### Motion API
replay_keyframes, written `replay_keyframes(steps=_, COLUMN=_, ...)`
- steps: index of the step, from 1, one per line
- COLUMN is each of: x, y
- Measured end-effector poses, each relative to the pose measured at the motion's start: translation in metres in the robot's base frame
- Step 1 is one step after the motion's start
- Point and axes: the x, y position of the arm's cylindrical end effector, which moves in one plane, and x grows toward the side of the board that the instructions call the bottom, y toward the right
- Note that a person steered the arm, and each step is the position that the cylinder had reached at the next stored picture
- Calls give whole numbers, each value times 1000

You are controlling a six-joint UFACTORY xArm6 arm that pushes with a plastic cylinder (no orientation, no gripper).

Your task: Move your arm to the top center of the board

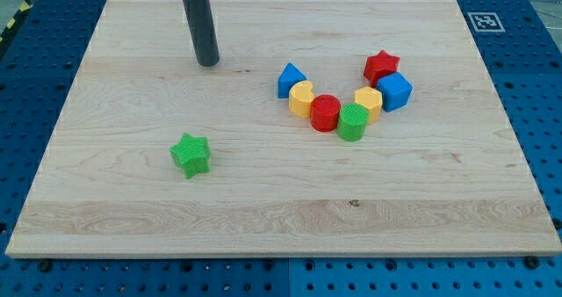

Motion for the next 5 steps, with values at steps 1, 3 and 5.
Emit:
replay_keyframes(steps=1, x=-9, y=0)
replay_keyframes(steps=3, x=-17, y=0)
replay_keyframes(steps=5, x=-27, y=0)
